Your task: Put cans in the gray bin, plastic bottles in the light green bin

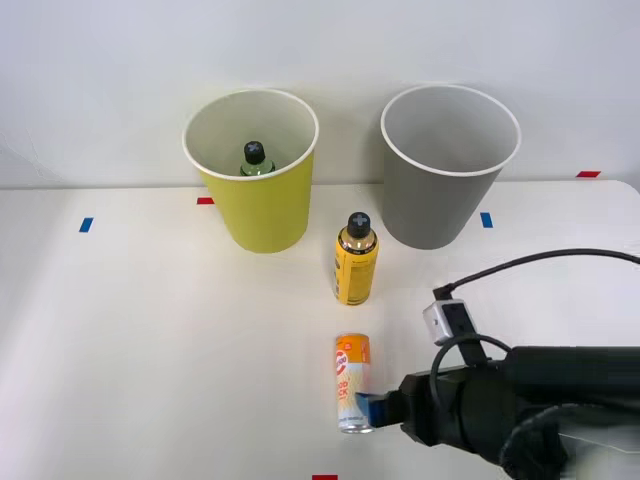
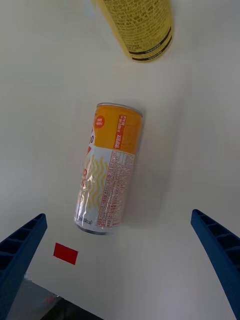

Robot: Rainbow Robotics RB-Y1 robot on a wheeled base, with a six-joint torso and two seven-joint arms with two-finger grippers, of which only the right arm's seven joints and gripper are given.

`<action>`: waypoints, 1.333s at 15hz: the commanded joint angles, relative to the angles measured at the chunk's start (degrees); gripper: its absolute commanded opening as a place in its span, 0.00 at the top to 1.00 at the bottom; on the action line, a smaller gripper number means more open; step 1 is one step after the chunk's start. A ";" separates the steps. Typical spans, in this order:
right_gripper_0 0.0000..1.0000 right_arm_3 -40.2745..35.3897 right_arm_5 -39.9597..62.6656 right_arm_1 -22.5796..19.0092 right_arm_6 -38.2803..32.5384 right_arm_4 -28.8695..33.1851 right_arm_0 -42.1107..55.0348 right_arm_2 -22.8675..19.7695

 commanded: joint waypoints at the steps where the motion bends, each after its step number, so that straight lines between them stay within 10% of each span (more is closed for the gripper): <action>1: 0.00 3.49 0.41 1.75 -1.33 0.09 -3.99 2.40; 11: 0.00 16.93 12.10 17.39 -2.12 4.92 -13.92 2.84; 20: 0.00 17.55 12.18 20.38 7.64 17.22 -11.99 3.98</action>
